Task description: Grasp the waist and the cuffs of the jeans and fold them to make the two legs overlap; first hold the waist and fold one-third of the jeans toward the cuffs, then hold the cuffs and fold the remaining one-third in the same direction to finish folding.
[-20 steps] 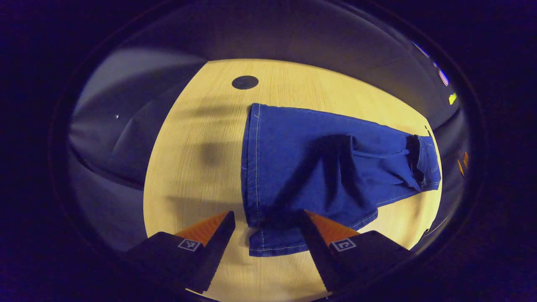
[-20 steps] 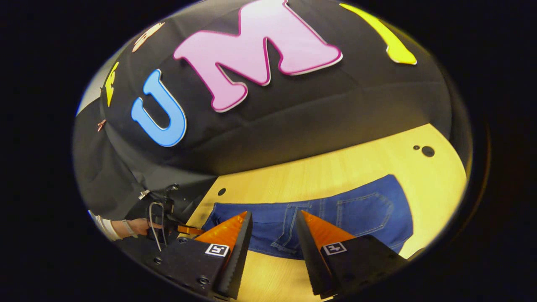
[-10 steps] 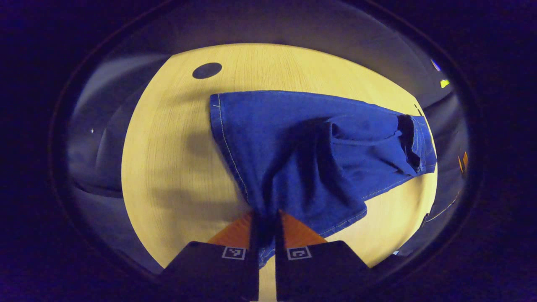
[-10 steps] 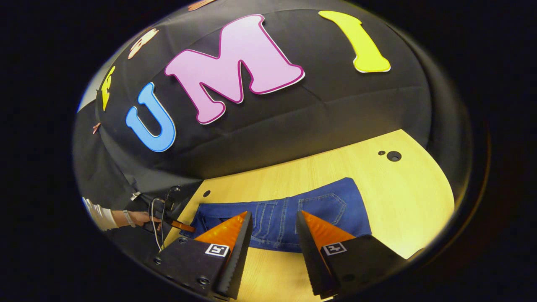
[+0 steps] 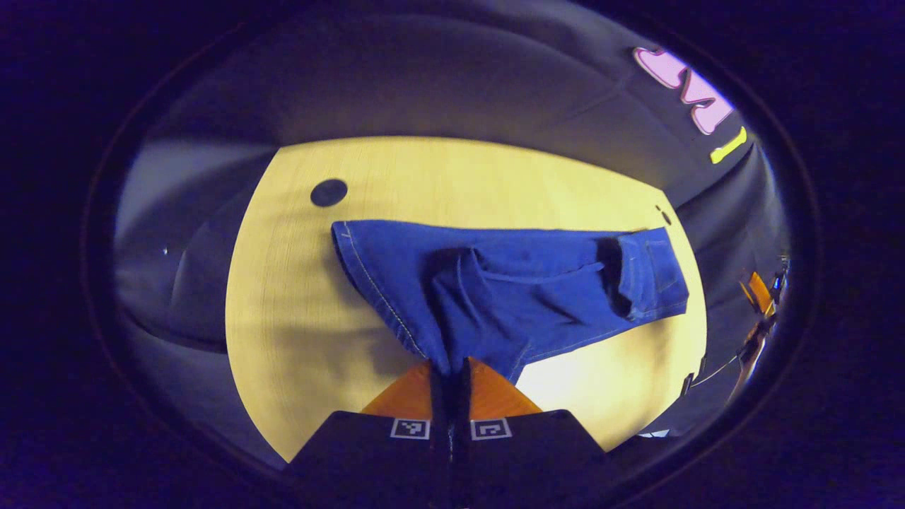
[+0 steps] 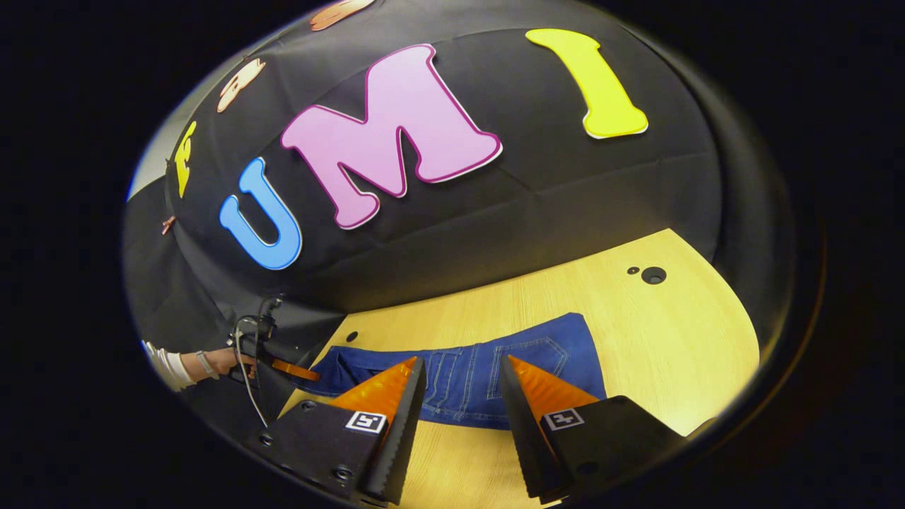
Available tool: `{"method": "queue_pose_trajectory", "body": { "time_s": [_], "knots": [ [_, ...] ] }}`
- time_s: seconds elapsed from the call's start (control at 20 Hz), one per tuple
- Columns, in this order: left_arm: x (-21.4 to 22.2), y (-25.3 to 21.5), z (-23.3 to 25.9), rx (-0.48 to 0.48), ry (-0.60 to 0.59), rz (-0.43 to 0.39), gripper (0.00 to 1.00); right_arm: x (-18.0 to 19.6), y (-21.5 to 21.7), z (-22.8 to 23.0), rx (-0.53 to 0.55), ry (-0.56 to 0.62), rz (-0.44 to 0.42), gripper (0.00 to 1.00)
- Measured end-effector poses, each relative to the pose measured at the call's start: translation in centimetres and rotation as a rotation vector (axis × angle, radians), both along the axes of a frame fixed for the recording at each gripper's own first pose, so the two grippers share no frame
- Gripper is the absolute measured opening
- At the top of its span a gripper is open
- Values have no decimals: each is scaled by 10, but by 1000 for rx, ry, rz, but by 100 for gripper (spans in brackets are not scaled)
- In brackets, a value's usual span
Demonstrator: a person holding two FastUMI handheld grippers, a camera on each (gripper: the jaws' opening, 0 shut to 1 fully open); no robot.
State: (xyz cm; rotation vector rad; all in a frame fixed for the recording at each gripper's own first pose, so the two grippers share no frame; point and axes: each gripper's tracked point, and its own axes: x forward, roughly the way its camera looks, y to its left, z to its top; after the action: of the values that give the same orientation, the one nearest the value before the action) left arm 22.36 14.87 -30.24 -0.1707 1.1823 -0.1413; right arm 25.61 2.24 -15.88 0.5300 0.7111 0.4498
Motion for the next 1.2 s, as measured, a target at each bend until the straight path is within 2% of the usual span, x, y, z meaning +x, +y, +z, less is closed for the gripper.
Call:
{"method": "queue_pose_trajectory", "body": {
  "time_s": [0.1,0.15,0.2,0.3,0.45,0.65,0.75,0.9,0.95,1.05,1.1,1.2],
  "knots": [
    [14,-40,44,-53,-103,-47,6,2,-9,10,3,-23,-5,65],
    [21,-60,64,-63,-146,-86,9,1,-14,14,1,-33,-4,65],
    [29,-79,79,-69,-187,-127,6,1,-20,17,-5,-43,-3,65],
    [42,-123,113,-91,-243,-221,6,-1,-33,20,-20,-56,-2,65],
    [67,-208,129,-121,-292,-361,6,-4,-53,25,-39,-76,-9,65],
    [77,-340,103,-182,-262,-446,6,-9,-92,23,-63,-76,-42,65],
    [80,-396,70,-139,-233,-517,6,-12,-111,18,-69,-67,-61,65],
    [74,-476,6,-157,-122,-565,6,-18,-139,7,-101,-52,-72,65],
    [74,-492,-17,-157,-82,-559,3,-22,-148,2,-106,-40,-72,65],
    [62,-505,-62,-155,8,-533,7,-25,-162,-4,-109,-27,-64,65],
    [60,-505,-79,-154,50,-515,4,-26,-168,-7,-117,-23,-59,65],
    [47,-510,-108,-158,112,-481,14,-26,-177,-13,-126,-23,-42,65]
  ]
}}
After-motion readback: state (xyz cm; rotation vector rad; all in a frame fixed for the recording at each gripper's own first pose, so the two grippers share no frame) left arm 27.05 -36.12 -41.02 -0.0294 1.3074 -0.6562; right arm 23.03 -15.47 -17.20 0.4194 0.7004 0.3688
